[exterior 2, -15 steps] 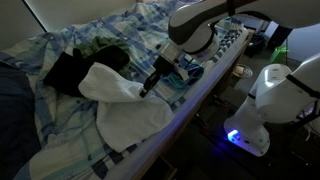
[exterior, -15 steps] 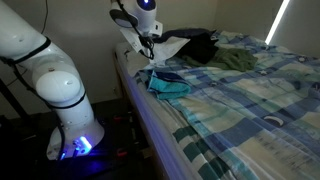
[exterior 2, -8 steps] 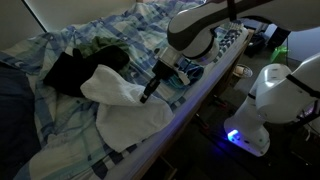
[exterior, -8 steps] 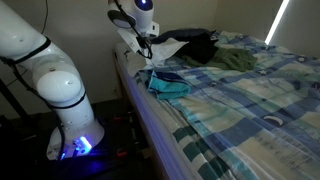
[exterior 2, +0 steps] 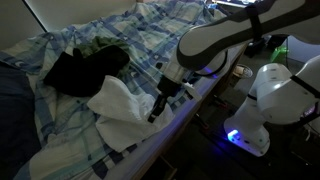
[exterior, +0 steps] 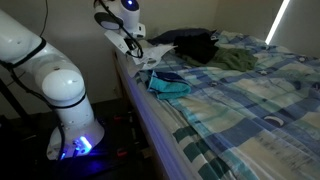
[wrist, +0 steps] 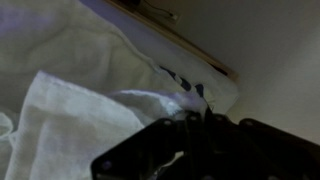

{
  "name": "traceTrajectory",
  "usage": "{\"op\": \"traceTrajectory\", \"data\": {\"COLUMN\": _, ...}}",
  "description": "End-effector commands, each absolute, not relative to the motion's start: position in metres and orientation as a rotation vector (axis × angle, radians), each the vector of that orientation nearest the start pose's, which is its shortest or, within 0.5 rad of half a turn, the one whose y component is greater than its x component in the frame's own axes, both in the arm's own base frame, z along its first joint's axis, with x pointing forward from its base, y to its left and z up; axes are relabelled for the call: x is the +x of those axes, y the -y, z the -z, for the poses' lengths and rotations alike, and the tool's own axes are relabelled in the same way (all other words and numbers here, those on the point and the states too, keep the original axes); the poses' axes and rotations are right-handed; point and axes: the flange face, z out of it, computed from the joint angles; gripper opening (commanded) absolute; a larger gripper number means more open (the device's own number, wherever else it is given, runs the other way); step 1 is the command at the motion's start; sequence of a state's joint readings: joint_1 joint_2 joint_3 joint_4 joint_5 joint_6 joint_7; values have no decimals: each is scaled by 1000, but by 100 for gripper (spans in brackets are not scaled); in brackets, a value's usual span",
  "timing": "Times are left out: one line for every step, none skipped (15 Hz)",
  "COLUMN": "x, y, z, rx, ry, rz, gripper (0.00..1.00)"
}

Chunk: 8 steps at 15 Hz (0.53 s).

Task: Fold the towel

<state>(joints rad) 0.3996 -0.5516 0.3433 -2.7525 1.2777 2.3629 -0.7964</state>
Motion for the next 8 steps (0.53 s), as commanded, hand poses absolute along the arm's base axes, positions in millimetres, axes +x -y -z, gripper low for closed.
{"op": "traceTrajectory", "data": {"x": 249, "y": -245, "z": -383, "rx": -2264, "ry": 739, "rz": 212, "gripper": 1}}
{"op": "traceTrajectory", "data": {"x": 260, "y": -252, "z": -387, "rx": -2270, "ry": 739, "rz": 193, "gripper": 1}}
{"op": "traceTrajectory", "data": {"x": 260, "y": -247, "z": -386, "rx": -2286, "ry": 736, "rz": 179, "gripper": 1}}
{"op": "traceTrajectory", "data": {"x": 261, "y": -245, "z": -387, "rx": -2303, "ry": 731, "rz": 169, "gripper": 1}}
{"op": "traceTrajectory", "data": {"x": 264, "y": -241, "z": -389, "rx": -2324, "ry": 718, "rz": 157, "gripper": 1}}
{"op": "traceTrajectory", "data": {"x": 266, "y": -238, "z": -390, "rx": -2340, "ry": 710, "rz": 145, "gripper": 1}}
{"op": "traceTrajectory", "data": {"x": 268, "y": -234, "z": -392, "rx": -2362, "ry": 692, "rz": 135, "gripper": 1}}
{"op": "traceTrajectory", "data": {"x": 269, "y": -230, "z": -394, "rx": -2375, "ry": 681, "rz": 122, "gripper": 1}}
